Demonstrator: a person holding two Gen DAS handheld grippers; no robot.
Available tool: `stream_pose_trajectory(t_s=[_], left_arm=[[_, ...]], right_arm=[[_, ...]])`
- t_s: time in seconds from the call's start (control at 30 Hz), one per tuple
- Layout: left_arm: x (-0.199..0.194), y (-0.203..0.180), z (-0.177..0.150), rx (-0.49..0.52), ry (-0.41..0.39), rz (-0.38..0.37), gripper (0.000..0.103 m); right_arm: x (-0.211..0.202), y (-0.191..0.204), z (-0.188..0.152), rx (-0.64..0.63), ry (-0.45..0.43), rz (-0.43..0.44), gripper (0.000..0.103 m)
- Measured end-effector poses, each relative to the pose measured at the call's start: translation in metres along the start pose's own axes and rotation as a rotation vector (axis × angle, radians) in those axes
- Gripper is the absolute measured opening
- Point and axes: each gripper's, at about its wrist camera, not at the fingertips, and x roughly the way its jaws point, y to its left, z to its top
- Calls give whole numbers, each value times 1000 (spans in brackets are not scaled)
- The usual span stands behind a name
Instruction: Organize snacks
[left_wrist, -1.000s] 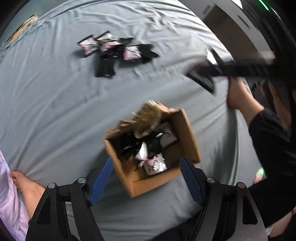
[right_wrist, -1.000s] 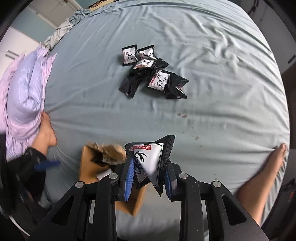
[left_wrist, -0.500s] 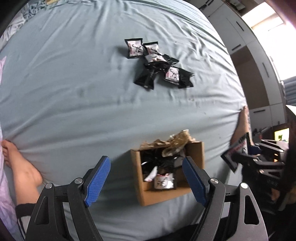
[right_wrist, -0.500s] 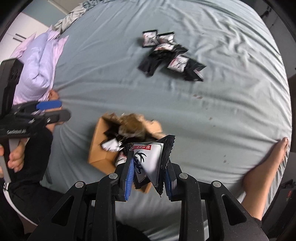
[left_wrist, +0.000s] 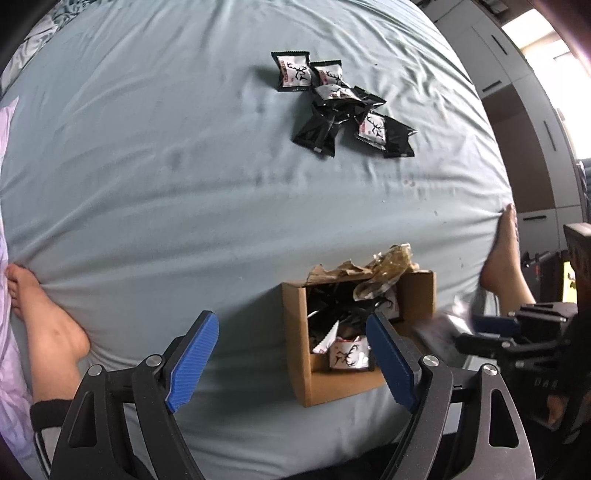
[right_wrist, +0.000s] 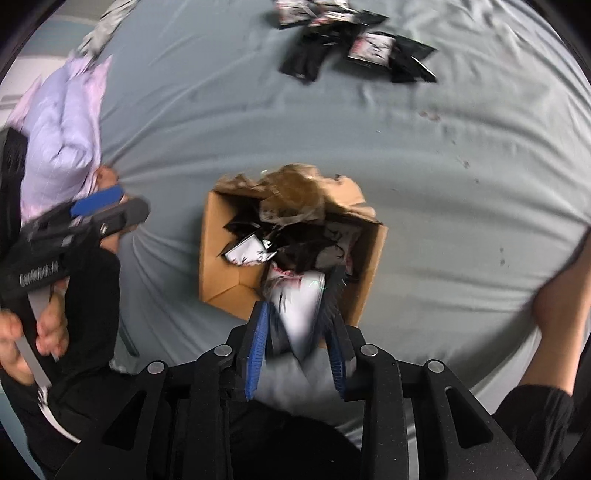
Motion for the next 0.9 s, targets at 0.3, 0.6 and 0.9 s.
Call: stream_pose_trajectory(t_s=[0.3, 0.6, 0.9], left_arm=[[4, -12, 1, 44, 5, 8, 85], [11, -22, -4, 93, 22, 42, 85], [11, -18, -5, 81, 26, 46, 85]], right_arm=[[4, -20, 7, 103, -24, -2, 63], [-11, -27, 6, 161, -78, -5, 63], [-11, -33, 5, 165, -67, -28, 63]])
